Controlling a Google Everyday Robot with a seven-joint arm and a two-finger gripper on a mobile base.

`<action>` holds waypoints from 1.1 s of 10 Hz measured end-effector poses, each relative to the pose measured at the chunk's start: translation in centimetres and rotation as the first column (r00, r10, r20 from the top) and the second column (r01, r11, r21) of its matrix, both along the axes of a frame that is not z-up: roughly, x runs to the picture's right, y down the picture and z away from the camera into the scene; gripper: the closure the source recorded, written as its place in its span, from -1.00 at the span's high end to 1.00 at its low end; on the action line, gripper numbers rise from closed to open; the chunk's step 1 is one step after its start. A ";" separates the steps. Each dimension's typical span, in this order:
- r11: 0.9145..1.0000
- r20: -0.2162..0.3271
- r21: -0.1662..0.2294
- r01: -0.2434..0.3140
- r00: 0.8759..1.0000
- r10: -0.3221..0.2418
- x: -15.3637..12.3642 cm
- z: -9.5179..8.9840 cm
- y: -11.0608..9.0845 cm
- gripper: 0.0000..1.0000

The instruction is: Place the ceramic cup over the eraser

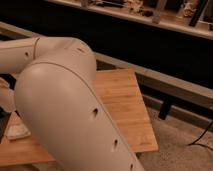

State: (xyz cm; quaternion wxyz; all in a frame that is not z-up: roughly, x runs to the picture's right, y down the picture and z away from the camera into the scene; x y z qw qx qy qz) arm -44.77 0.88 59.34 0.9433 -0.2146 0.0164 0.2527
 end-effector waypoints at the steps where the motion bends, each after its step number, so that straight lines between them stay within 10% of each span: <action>1: 1.000 0.008 0.000 0.003 1.000 -0.003 -0.5 0.1 0.0 -1.00; 11: 0.999 0.016 0.051 -0.007 1.000 0.006 -3.1 3.6 -2.2 -1.00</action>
